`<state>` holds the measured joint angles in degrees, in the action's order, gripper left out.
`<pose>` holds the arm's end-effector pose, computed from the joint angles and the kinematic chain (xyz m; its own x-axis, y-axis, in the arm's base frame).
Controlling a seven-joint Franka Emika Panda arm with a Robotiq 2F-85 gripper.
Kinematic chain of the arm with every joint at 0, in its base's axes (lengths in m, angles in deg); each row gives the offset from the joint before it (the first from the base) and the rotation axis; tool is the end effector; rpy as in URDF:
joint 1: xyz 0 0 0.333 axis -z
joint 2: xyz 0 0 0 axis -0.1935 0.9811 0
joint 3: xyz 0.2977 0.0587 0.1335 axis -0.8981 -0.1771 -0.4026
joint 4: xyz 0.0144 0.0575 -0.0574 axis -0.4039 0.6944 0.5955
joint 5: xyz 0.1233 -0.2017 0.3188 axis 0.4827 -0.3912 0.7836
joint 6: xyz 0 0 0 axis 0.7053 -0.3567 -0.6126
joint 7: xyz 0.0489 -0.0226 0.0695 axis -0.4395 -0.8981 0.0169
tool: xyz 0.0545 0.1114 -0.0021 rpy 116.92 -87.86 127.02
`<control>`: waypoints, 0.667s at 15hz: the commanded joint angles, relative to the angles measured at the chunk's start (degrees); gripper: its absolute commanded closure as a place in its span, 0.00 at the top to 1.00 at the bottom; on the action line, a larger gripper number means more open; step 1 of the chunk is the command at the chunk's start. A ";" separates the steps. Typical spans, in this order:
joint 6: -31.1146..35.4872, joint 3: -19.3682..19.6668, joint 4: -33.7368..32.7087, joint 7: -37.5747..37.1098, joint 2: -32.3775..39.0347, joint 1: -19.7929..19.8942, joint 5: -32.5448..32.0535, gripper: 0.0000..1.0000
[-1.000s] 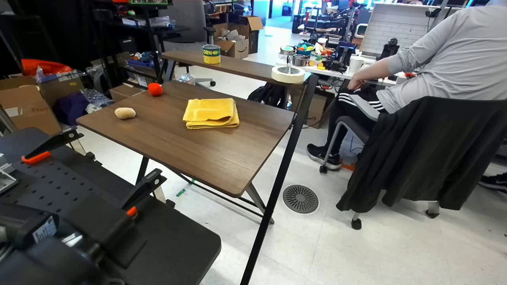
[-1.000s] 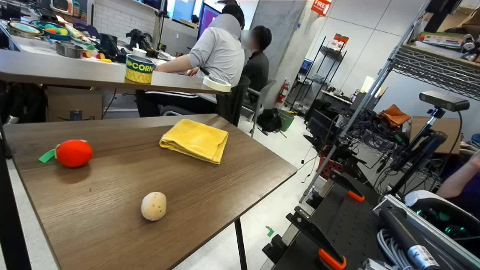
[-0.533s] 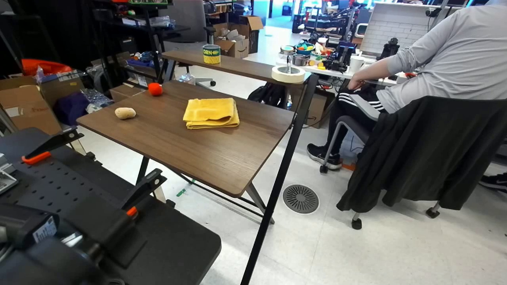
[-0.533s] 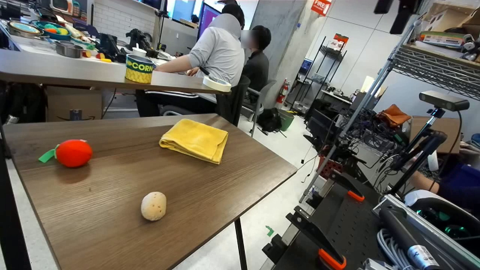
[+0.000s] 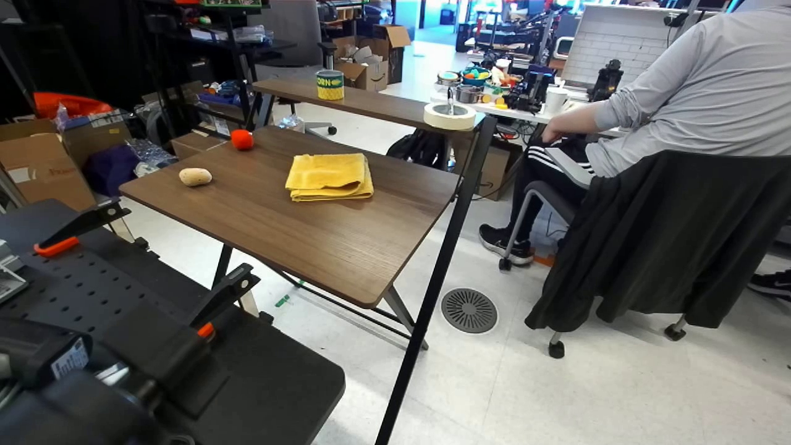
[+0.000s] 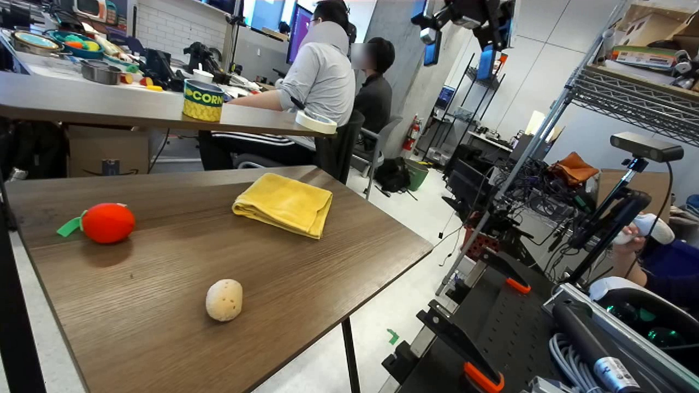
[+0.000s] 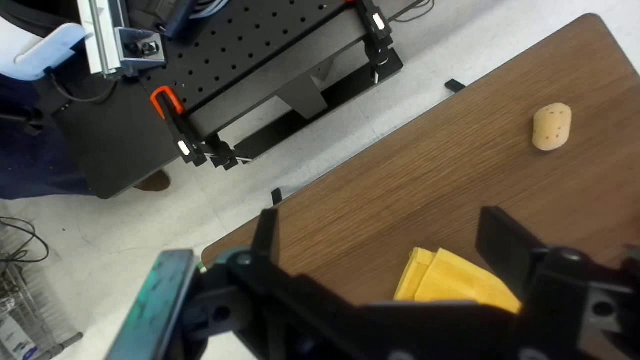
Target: Move the red plushie to the right of the table, then use the towel to wipe the table, then put the brown plushie at the right back corner
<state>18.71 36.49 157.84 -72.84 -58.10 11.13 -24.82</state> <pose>0.5501 0.0412 0.3890 0.8230 -0.4899 -0.2876 -0.4662 -0.8717 0.1508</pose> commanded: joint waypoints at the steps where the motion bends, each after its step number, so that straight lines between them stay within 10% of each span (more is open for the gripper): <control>1: -0.26 1.46 -0.80 0.05 0.65 -1.35 0.19 1.00; 2: -7.97 1.53 -2.60 3.49 1.77 -1.47 -2.38 1.00; 10: -7.24 0.47 6.35 24.31 -3.01 -2.74 -9.23 1.00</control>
<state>11.17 37.53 159.58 -52.43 -57.89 10.52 -30.18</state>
